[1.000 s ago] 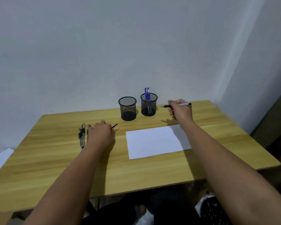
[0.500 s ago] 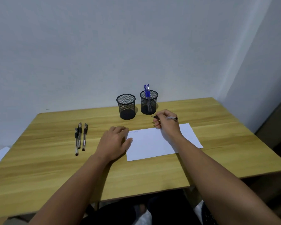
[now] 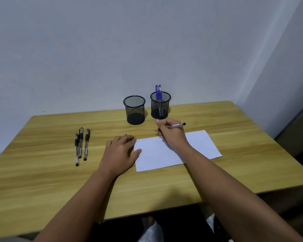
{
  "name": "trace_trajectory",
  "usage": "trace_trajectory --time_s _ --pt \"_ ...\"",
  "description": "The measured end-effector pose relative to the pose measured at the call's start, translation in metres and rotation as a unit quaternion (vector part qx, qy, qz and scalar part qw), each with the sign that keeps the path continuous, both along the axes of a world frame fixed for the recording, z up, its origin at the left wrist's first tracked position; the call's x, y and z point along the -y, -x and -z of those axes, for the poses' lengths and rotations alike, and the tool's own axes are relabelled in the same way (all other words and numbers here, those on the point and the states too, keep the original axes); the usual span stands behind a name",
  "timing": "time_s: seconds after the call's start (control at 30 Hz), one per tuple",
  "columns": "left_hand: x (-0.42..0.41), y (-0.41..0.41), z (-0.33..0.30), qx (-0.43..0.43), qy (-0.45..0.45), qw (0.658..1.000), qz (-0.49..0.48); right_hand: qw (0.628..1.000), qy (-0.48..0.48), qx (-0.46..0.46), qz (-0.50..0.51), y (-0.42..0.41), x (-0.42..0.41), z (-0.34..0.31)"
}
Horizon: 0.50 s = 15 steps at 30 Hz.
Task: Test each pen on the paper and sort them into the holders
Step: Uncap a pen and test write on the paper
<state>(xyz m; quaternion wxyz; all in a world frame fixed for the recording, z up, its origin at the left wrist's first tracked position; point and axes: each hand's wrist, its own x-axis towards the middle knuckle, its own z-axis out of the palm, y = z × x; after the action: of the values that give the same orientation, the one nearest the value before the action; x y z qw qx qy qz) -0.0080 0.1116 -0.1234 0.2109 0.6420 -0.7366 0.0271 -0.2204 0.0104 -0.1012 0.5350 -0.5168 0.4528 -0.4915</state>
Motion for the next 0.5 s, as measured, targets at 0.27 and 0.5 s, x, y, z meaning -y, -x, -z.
trace_trajectory --time_s 0.27,0.5 --pt "0.002 -0.002 0.002 -0.003 0.005 1.0 -0.004 0.999 -0.004 -0.035 -0.012 0.0 -0.001 0.01" --pt "0.002 -0.002 0.003 -0.012 0.011 1.0 -0.004 0.997 -0.007 -0.062 -0.033 0.0 0.002 0.016"
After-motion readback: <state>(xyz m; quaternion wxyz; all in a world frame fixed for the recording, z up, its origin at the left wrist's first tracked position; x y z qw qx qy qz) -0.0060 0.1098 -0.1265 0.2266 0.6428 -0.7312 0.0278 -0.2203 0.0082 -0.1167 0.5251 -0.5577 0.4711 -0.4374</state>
